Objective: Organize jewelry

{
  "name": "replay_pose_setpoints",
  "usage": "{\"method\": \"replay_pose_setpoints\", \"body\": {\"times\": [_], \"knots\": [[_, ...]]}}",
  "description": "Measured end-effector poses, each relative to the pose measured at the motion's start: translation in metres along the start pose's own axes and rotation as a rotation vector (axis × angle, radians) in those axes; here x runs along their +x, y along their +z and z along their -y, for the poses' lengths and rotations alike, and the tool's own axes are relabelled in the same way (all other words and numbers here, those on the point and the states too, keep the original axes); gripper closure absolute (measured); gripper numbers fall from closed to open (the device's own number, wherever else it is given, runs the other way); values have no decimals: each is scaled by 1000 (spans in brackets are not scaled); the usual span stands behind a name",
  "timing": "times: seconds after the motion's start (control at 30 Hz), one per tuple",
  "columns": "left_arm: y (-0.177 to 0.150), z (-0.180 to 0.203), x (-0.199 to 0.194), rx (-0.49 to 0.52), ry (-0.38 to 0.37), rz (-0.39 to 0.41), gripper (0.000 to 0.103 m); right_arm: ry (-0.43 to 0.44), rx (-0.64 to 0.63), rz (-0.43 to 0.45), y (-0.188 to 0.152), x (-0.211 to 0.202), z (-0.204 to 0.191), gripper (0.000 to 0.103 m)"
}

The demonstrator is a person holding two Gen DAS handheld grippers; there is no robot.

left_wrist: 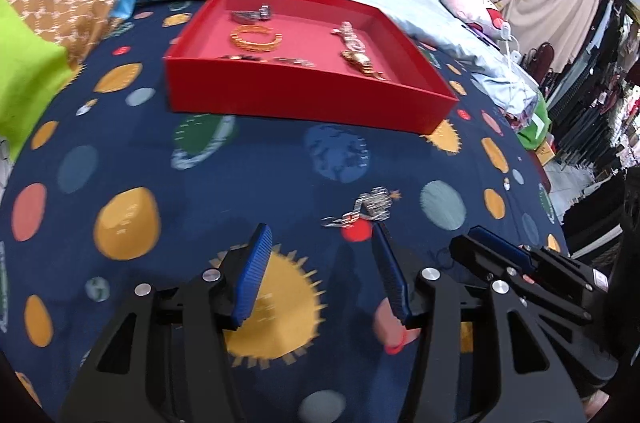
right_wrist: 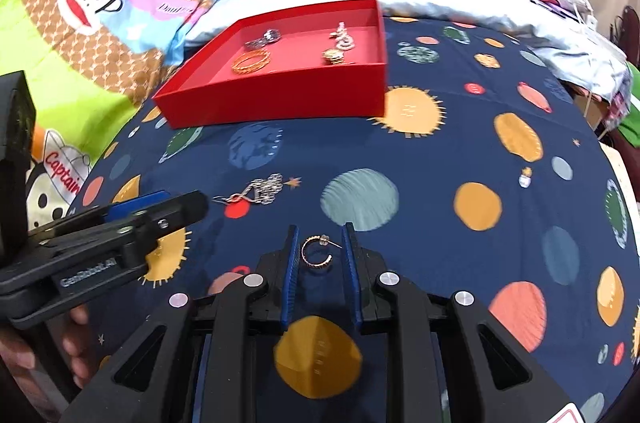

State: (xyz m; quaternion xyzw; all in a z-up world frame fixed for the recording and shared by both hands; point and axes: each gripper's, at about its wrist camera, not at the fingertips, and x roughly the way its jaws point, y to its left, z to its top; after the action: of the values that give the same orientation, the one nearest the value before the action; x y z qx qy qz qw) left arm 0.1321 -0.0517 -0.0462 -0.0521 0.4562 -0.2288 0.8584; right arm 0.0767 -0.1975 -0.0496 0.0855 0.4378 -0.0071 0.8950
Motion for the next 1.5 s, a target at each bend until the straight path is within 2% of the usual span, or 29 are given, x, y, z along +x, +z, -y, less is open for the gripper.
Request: {"method": "replay_pose_setpoints", "body": {"times": [0.2,0.37,0.6,0.73,0.9,1.07,1.17,1.3,1.43,1.47,1.5], "knots": [[6,21,21,24,6,-10,48,-9,43,11,1,-5,18,83],[2,20,22,22,16,-11,49,1,59,24,1,-10,26,83],[-2,14,20,64,47,15,72,18,67,22,0,-9,27,83],[-4,13,20,92,71,35,81,26,76,25,1,-9,28,83],[-5,13,21,109,59,34,97,24,78,25,1,-10,28,83],[-4,13,21,105,56,31,96,24,78,26,1,-10,28,83],[-4,11,20,95,63,36,81,27,80,27,1,-10,28,83],[-1,13,22,101,70,40,78,31,80,26,2,-9,28,83],[2,17,27,103,63,41,79,31,80,27,1,-10,27,83],[3,18,27,103,58,40,82,31,81,28,1,-10,27,83],[3,19,28,103,48,35,93,31,82,28,1,-10,27,83]]}}
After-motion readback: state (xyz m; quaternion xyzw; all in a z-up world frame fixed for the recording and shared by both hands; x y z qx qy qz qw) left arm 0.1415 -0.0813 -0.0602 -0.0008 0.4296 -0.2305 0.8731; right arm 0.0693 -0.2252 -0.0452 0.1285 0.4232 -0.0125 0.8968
